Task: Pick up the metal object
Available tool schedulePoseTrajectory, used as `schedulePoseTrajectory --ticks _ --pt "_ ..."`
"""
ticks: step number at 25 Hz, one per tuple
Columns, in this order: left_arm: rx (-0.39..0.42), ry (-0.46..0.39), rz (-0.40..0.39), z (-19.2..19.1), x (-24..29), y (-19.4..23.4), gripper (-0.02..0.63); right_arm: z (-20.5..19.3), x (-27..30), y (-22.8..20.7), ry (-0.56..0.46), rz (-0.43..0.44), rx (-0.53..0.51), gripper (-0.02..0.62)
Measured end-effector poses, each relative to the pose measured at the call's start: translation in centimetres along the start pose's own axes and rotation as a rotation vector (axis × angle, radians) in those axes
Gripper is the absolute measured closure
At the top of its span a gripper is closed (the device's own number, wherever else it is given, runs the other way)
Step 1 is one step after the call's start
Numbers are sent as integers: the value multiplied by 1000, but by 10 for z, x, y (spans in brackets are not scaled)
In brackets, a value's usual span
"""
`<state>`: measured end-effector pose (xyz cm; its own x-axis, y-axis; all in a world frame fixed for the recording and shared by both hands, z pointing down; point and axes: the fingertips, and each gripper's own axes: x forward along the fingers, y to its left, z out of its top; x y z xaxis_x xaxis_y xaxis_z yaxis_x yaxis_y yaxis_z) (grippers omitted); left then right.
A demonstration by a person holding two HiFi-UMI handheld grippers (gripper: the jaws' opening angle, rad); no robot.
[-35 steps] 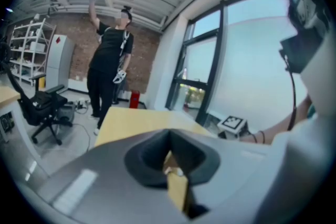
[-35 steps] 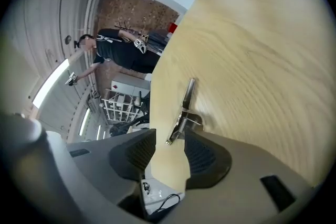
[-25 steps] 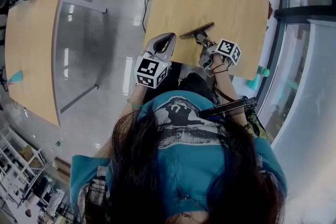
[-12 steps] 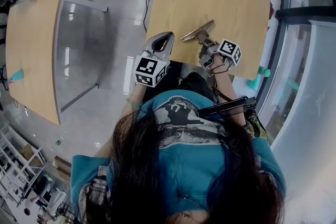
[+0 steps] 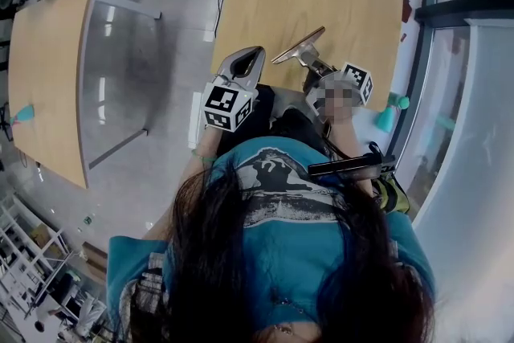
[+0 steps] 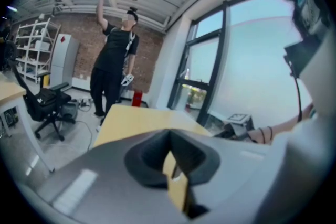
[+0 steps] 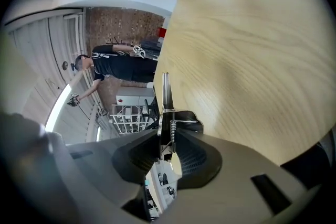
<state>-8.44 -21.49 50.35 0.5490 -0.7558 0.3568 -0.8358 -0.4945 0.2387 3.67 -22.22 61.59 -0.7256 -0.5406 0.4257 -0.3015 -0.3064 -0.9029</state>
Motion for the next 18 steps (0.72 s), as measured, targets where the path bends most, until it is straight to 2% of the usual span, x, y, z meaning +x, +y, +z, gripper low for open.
schedulePoseTrajectory --ticks 7,12,18 --pt "-17 -26 1 -13 -15 -52 601 -18 -57 -11 11 27 -31 500" --pt "29 -30 37 -31 -29 -92 601 -30 -104 -34 34 39 -37 500" --pt "-34 -21 82 -53 -56 -121 601 -49 -145 -55 45 38 -44 500"
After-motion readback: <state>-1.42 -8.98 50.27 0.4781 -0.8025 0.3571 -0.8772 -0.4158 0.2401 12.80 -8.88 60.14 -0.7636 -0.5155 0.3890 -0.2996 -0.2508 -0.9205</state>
